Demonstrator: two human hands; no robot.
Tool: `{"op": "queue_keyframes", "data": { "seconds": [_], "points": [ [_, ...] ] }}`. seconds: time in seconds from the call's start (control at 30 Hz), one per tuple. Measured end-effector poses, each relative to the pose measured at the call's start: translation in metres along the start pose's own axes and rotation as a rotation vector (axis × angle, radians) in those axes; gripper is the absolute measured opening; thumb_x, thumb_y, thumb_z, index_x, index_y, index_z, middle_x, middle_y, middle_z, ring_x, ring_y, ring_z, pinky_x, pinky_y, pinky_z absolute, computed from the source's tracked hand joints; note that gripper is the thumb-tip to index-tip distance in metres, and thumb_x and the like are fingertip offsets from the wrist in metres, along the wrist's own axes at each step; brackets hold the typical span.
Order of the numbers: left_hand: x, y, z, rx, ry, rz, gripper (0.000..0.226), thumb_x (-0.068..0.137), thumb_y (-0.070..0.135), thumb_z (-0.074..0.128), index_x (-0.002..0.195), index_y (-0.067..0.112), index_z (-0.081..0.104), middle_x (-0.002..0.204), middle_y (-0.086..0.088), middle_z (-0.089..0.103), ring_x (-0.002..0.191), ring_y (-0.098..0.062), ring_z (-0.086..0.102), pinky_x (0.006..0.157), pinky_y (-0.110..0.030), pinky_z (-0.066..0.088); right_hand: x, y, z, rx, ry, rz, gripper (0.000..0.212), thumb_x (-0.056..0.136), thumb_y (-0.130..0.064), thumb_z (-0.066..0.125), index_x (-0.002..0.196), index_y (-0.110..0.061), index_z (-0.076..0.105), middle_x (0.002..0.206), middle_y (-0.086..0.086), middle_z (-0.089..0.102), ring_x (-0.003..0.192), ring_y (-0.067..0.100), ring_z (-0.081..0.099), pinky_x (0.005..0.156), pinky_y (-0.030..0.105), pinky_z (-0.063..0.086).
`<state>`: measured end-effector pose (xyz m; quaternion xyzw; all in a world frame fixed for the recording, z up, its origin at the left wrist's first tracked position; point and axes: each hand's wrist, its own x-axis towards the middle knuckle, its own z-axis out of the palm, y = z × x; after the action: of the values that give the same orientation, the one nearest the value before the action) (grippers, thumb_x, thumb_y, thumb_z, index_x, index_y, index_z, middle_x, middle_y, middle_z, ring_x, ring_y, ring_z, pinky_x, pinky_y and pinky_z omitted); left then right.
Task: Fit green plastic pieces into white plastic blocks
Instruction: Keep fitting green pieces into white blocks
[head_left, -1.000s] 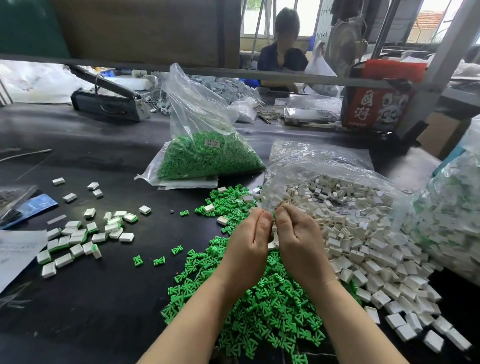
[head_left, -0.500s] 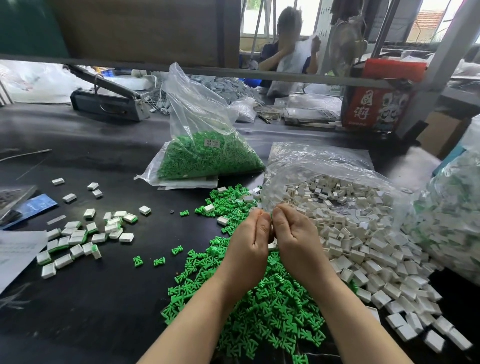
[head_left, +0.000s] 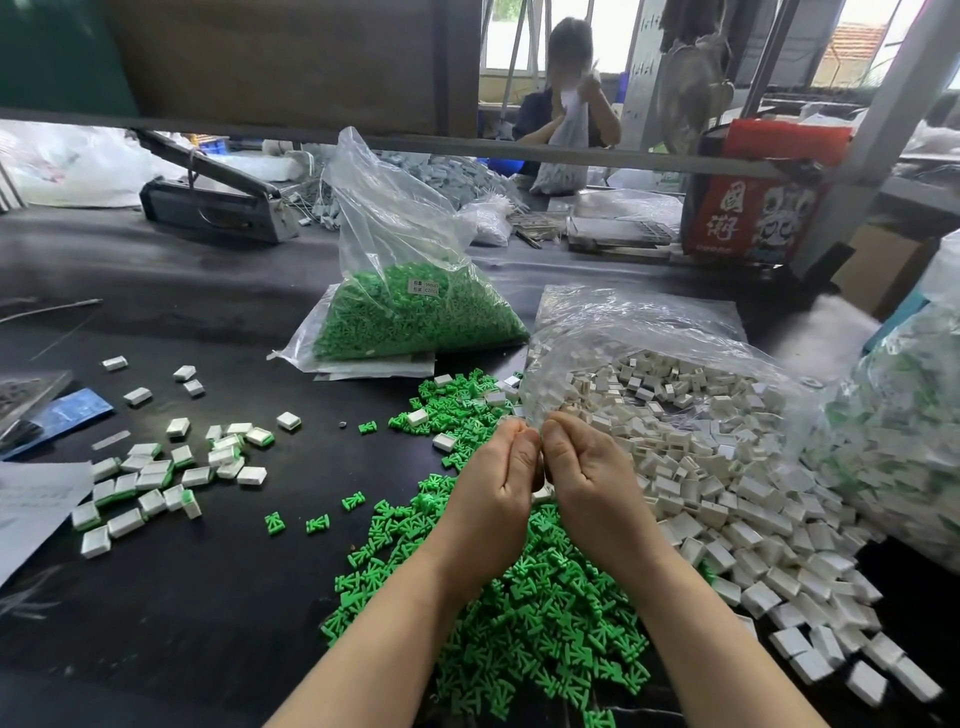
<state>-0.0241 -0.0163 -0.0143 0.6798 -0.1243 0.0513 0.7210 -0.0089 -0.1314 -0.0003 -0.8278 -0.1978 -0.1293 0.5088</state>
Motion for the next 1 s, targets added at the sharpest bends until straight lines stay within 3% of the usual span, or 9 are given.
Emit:
{"op": "queue_keyframes", "data": {
  "seconds": [0.2,0.33,0.4,0.47,0.53,0.6,0.73,0.87,1.0],
  "points": [
    [0.0,0.0,-0.001,0.037,0.001,-0.023,0.032,0.096,0.038,0.04,0.112,0.017,0.058,0.108,-0.001,0.069,0.109,-0.011,0.066,0.098,-0.03,0.051,0.001,0.005,0.003,0.041,-0.027,0.032,0.034,0.103,-0.025,0.044,0.069,-0.021,0.052,0.061,-0.016,0.056,0.057,0.003,0.047,0.055,0.032,0.041],
    [0.002,0.001,-0.002,-0.02,0.038,-0.051,0.037,0.094,0.036,0.042,0.114,0.011,0.06,0.113,-0.011,0.067,0.111,-0.019,0.064,0.101,-0.038,0.049,0.001,-0.001,0.008,0.18,-0.01,0.068,0.032,0.094,-0.032,0.041,0.065,-0.033,0.056,0.059,-0.013,0.056,0.057,0.004,0.049,0.055,0.029,0.041],
    [0.002,0.002,-0.002,-0.046,0.044,-0.056,0.036,0.094,0.034,0.042,0.107,0.006,0.061,0.105,-0.012,0.066,0.102,-0.021,0.064,0.098,-0.042,0.051,0.001,-0.003,0.01,0.287,0.019,0.115,0.031,0.091,-0.032,0.043,0.068,-0.02,0.059,0.061,-0.007,0.056,0.062,0.012,0.05,0.059,0.04,0.042],
    [0.002,0.003,-0.001,-0.082,0.045,-0.061,0.034,0.092,0.032,0.043,0.098,0.004,0.06,0.092,-0.008,0.063,0.091,-0.018,0.06,0.089,-0.037,0.052,0.0,-0.004,0.014,0.384,0.06,0.168,0.034,0.09,-0.032,0.045,0.069,-0.007,0.057,0.063,0.001,0.054,0.064,0.021,0.048,0.061,0.046,0.041],
    [0.002,0.006,0.001,-0.134,0.057,-0.056,0.027,0.09,0.031,0.044,0.086,0.009,0.058,0.078,0.003,0.059,0.077,-0.01,0.056,0.071,-0.023,0.051,-0.001,-0.006,0.017,0.4,0.116,0.186,0.035,0.088,-0.032,0.046,0.064,-0.007,0.056,0.06,0.0,0.051,0.062,0.02,0.045,0.059,0.045,0.039],
    [0.001,0.009,0.005,-0.18,0.092,-0.063,0.021,0.088,0.03,0.045,0.08,0.012,0.053,0.07,0.003,0.051,0.068,-0.01,0.049,0.06,-0.02,0.044,-0.002,-0.009,0.02,0.413,0.182,0.187,0.034,0.087,-0.031,0.046,0.058,-0.015,0.053,0.055,-0.002,0.049,0.057,0.018,0.044,0.056,0.043,0.038],
    [0.003,0.01,0.009,-0.233,0.136,-0.067,0.021,0.088,0.028,0.046,0.081,0.01,0.054,0.074,-0.009,0.044,0.073,-0.022,0.039,0.066,-0.036,0.036,-0.004,-0.01,0.022,0.473,0.282,0.198,0.035,0.087,-0.03,0.047,0.054,-0.018,0.05,0.051,0.001,0.048,0.052,0.019,0.043,0.051,0.041,0.037],
    [0.003,0.01,0.009,-0.216,0.097,-0.047,0.027,0.09,0.025,0.044,0.063,0.022,0.047,0.06,0.004,0.039,0.057,-0.012,0.036,0.054,-0.027,0.034,-0.004,-0.01,0.025,0.566,0.333,0.238,0.036,0.085,-0.029,0.048,0.05,-0.019,0.05,0.048,-0.002,0.046,0.048,0.015,0.042,0.048,0.033,0.036],
    [0.001,0.006,0.007,-0.153,0.075,-0.063,0.032,0.099,0.023,0.041,0.08,0.0,0.053,0.065,-0.005,0.05,0.059,-0.016,0.047,0.053,-0.022,0.038,-0.003,-0.006,0.023,0.516,0.196,0.243,0.045,0.094,-0.035,0.051,0.054,-0.017,0.062,0.048,-0.003,0.053,0.048,0.013,0.05,0.046,0.031,0.041]
  ]
}}
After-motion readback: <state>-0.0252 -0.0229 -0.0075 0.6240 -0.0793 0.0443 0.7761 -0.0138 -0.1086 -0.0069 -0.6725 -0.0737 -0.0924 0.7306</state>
